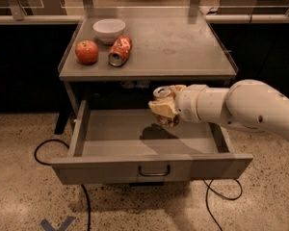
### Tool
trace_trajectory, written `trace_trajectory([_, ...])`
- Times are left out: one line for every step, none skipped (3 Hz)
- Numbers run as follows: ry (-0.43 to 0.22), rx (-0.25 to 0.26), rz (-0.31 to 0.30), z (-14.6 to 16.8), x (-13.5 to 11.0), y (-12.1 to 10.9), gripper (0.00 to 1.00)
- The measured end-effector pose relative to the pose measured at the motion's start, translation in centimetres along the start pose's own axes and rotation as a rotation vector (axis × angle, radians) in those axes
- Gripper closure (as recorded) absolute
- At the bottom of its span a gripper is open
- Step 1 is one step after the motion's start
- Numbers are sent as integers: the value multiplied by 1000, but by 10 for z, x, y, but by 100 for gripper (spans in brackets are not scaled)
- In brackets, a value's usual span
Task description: Place orange can into top drawer
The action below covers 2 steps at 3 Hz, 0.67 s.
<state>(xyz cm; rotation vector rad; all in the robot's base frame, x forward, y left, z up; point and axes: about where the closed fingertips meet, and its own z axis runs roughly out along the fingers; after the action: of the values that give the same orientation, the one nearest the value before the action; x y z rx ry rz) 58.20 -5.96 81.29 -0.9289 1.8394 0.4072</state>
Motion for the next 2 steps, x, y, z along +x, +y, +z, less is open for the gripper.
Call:
trace_trajectory([-2,5,5,14,11,-4,100])
trace_trajectory([8,17,57,53,43,0,100])
